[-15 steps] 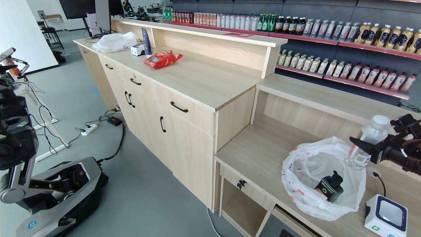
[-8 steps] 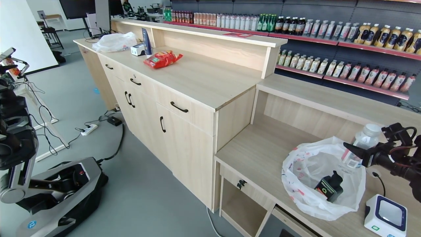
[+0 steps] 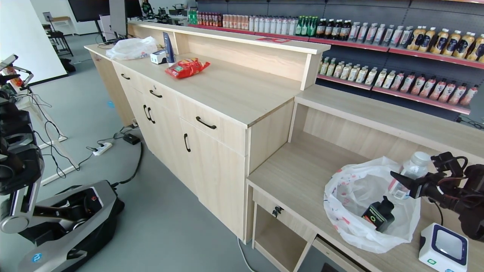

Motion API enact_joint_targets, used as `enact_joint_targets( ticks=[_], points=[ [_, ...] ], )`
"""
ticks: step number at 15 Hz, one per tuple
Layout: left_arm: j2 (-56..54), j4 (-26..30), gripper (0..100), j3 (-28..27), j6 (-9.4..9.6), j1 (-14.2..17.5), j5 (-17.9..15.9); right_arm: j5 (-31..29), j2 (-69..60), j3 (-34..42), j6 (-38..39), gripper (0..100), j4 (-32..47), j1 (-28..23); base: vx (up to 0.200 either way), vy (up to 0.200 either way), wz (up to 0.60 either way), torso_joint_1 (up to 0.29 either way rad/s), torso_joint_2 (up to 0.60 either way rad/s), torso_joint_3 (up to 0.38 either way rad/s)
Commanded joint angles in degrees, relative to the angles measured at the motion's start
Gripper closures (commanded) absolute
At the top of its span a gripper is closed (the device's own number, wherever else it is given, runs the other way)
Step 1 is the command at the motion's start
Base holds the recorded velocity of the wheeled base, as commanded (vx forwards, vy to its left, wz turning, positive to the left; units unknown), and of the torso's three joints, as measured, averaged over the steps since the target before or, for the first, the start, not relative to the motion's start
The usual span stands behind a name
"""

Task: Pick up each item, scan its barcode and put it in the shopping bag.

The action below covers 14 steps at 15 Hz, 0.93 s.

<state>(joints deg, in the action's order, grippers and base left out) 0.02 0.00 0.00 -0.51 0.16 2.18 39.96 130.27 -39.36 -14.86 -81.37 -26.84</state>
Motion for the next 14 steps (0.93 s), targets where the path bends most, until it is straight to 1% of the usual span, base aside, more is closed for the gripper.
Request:
enact_joint_targets(
  ticks=[1,6,9,14],
  points=[
    [-0.02,0.0,0,0.0,-0.02,0.02,0.02,0.03,2.97,-1.68,-0.08,100,-0.19,-0.31,0.0,0.0,0.0,0.0,0.0,0.0],
    [-0.02,0.0,0,0.0,-0.02,0.02,0.02,0.03,8.07,-5.02,-0.34,100,-1.42,-0.23,0.0,0.0,0.0,0.0,0.0,0.0],
    [-0.02,0.0,0,0.0,-0.02,0.02,0.02,0.12,10.09,-5.2,-0.43,100,-3.27,-0.05,0.0,0.0,0.0,0.0,0.0,0.0],
    [-0.02,0.0,0,0.0,-0.02,0.02,0.02,0.12,10.88,-5.55,-0.52,100,-3.27,-0.14,0.0,0.0,0.0,0.0,0.0,0.0]
  ],
)
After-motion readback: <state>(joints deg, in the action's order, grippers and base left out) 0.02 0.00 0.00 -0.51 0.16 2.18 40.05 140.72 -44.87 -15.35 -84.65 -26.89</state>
